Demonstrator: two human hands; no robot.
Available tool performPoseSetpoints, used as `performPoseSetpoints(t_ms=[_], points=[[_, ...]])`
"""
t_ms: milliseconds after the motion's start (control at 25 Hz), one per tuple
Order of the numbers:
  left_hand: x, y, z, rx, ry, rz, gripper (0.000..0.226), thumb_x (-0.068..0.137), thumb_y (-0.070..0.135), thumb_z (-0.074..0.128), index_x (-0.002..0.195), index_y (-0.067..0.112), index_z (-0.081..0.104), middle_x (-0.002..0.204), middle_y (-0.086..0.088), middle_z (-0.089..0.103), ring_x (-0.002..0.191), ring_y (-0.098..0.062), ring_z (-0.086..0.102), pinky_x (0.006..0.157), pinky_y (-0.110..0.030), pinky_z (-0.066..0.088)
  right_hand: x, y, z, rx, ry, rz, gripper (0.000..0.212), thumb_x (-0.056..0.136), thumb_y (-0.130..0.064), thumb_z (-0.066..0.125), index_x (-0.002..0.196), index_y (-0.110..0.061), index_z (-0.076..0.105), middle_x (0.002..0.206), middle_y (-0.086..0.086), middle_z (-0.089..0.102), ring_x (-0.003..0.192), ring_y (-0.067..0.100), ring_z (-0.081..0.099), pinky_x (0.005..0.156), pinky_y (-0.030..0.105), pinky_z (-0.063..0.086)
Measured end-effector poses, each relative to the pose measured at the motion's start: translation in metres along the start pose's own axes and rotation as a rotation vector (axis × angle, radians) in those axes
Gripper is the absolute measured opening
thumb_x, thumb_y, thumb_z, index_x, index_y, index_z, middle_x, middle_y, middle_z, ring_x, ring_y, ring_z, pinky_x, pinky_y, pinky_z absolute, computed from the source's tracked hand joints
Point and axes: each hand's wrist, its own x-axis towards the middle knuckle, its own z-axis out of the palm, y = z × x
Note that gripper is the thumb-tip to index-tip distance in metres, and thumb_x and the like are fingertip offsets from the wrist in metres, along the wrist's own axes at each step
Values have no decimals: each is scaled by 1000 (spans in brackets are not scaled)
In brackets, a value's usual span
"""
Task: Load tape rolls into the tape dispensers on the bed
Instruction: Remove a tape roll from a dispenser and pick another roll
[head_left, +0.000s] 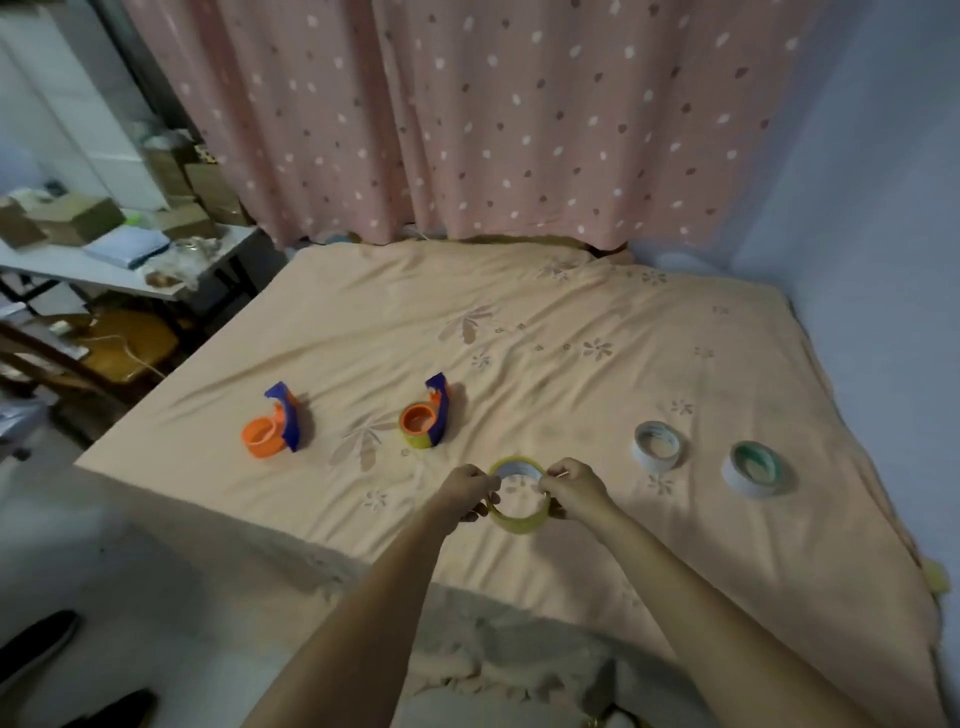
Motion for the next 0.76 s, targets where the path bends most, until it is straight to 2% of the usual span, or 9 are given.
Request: performPoseSetpoints(t_ms=[80,200,320,600,760], points=[[-19,-28,-46,-43,35,2,9,84,17,57,83,11,51,78,-5,65,53,-15,47,53,-23,34,-6,-14,49,27,-49,-18,22,54,-27,67,73,-18,60,76,11,68,84,35,70,83,49,59],[-53,-69,-122,-108,112,-4,9,84,19,59,84,11,54,83,-6,67,51,-14,46,50,-22,33,-28,-47,126,93,-157,-41,16,66,-15,70,77,-17,59,82,13,65,77,30,64,77,44,58],[-80,-99,-183,-129,183,-46,9,83,20,61,80,14,54,83,-5,69,52,-13,47,51,-22,33,-45,-77,186,76,-271,-85,19,67,-14,71,81,-16,59,82,11,64,77,27,62,71,38,56],[-109,-144,-291,-153,274,-107,14,85,27,61,85,16,53,80,-1,68,58,-14,49,56,-23,37,-44,-131,295,20,-471,-147,17,75,-6,67,87,-11,57,79,10,61,76,28,62,71,37,57],[-99,-159,-344,-167,322,-119,17,83,29,62,89,15,54,85,-1,70,59,-13,52,52,-21,37,-22,-166,346,-27,-553,-173,16,75,-8,69,86,-12,57,82,11,60,76,28,62,70,35,58]])
